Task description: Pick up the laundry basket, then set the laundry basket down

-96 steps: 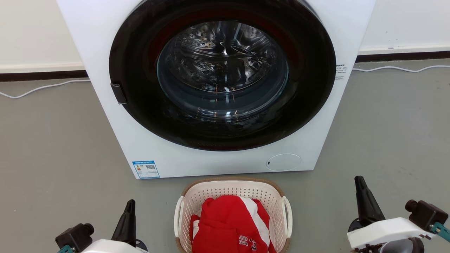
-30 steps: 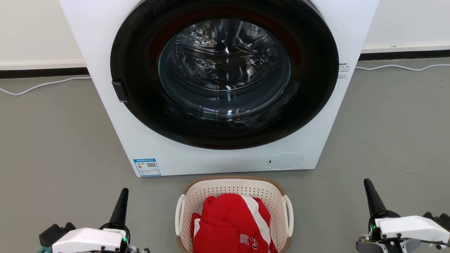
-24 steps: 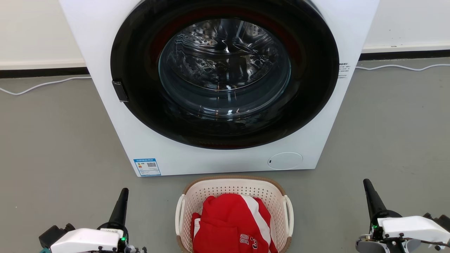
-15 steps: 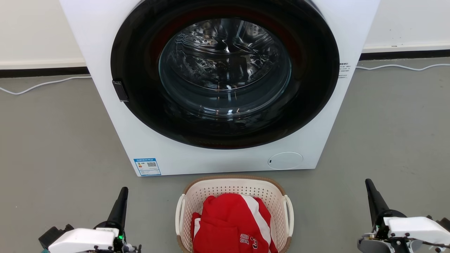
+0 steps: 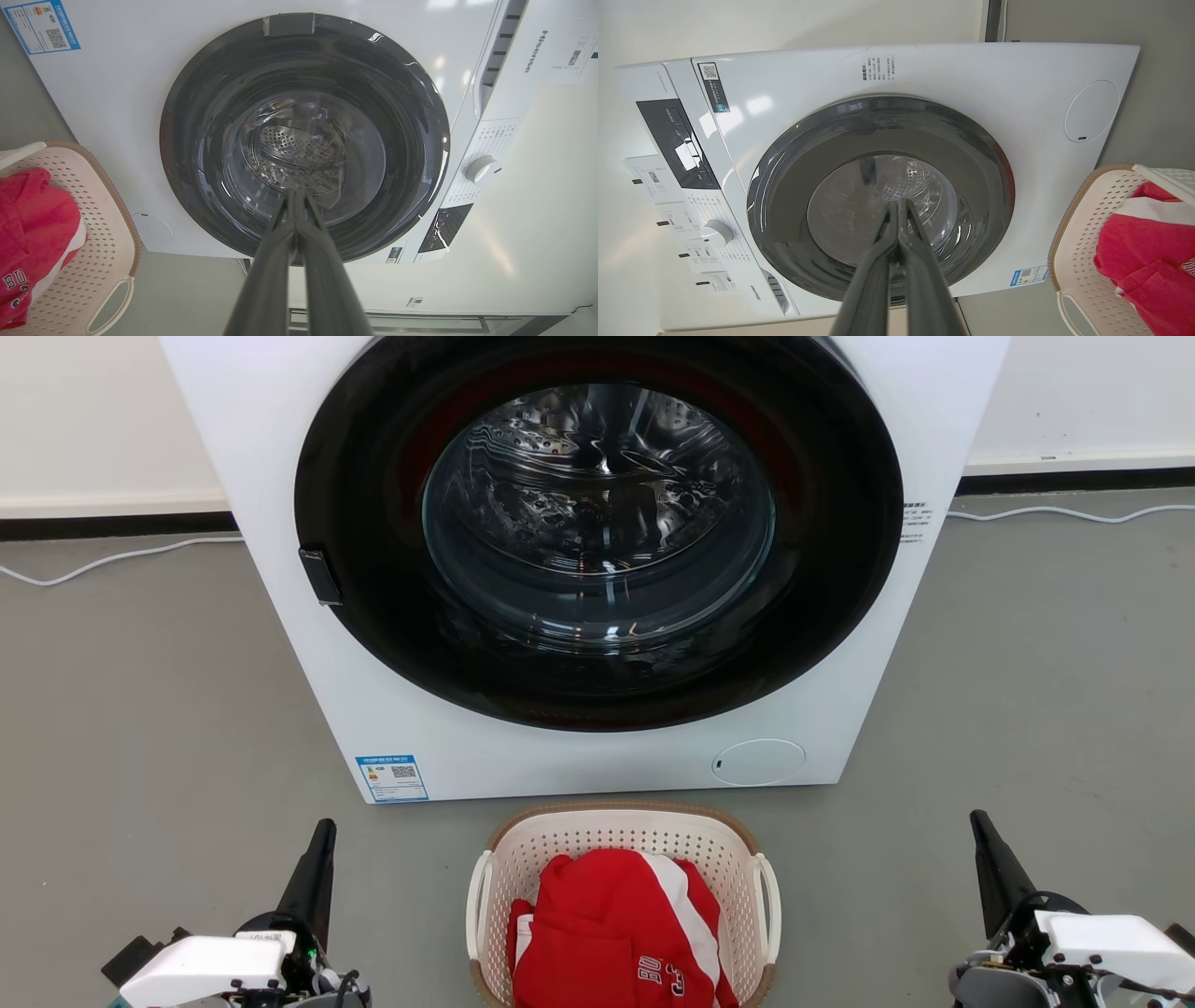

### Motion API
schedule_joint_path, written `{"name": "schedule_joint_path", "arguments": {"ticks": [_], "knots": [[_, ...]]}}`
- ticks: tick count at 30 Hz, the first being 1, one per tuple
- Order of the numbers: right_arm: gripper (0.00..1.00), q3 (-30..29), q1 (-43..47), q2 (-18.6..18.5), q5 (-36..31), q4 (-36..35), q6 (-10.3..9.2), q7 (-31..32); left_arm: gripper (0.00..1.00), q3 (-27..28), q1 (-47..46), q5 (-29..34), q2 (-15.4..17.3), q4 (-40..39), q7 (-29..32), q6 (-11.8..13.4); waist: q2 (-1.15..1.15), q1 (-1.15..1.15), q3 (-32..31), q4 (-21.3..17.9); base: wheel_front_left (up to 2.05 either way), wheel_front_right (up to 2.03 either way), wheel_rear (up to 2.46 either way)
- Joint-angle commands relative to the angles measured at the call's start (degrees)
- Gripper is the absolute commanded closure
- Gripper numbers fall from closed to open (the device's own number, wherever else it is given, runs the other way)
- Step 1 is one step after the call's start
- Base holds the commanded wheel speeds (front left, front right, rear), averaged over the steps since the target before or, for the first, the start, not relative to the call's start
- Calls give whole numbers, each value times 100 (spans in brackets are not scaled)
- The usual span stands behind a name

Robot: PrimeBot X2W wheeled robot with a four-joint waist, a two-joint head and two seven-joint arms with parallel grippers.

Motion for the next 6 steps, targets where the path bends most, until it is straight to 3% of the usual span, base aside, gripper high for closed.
{"name": "schedule_joint_path", "arguments": {"ticks": [1,6], "knots": [[100,94,-345,-14,36,-169,42,64,100,176,-321,-35,80,-169,38,-41,0,0,0,0,0,0,0],[100,94,-345,-14,36,-169,42,63,100,176,-321,-35,80,-170,38,-41,0,0,0,0,0,0,0]]}}
